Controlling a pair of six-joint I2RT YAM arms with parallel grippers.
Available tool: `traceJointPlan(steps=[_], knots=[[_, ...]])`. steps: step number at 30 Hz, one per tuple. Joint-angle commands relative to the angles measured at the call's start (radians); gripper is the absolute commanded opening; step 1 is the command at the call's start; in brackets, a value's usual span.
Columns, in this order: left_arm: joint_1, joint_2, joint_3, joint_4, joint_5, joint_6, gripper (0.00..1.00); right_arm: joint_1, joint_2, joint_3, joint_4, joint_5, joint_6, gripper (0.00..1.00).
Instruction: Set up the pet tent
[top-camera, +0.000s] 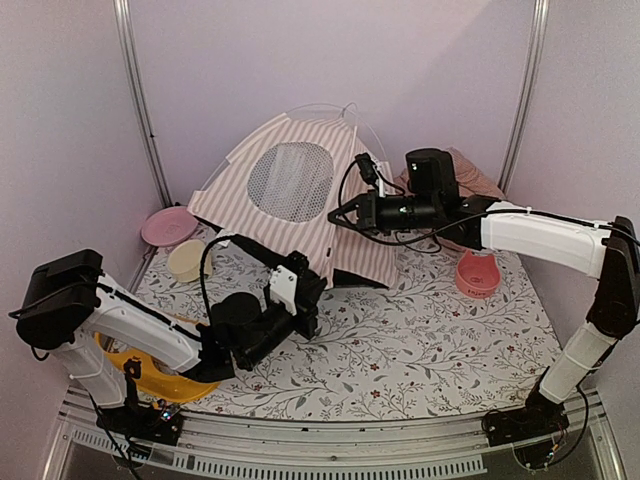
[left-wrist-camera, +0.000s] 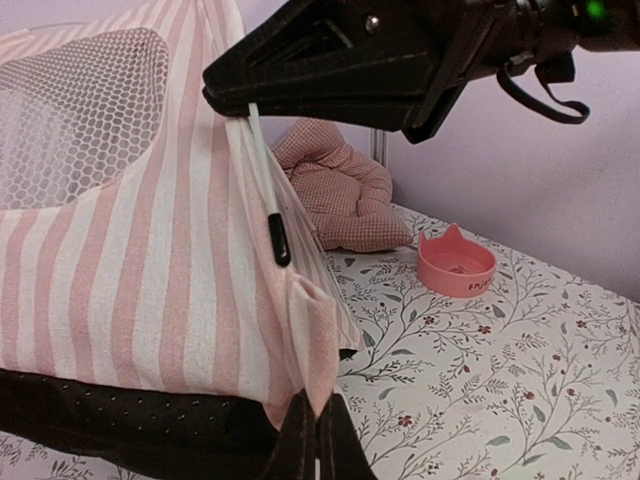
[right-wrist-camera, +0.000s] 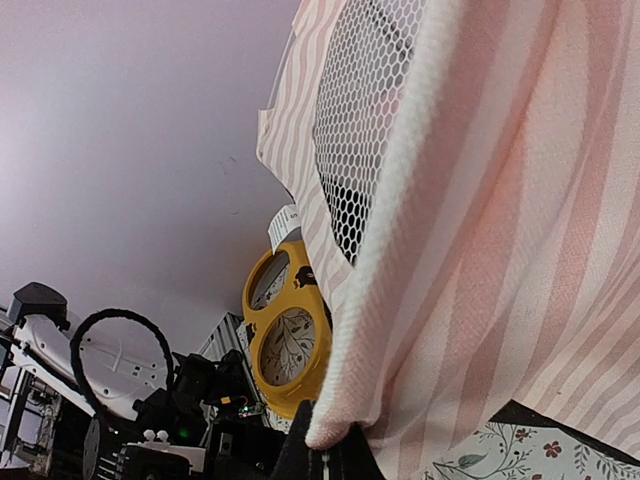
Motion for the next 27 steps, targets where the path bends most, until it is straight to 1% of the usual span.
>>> traceJointPlan(steps=[1,27], knots=[[-0.086,0.040,-0.063,-0.198,0.095,0.004,0.00,-0.057,-0.027,0.037,0.305,0.233,-0.051,0.00],[-0.078,0.033,-0.074,-0.190,0.089,-0.009,0.00,-0.027,-0.063,-0.071,0.298,0.242,-0.056,0.00]])
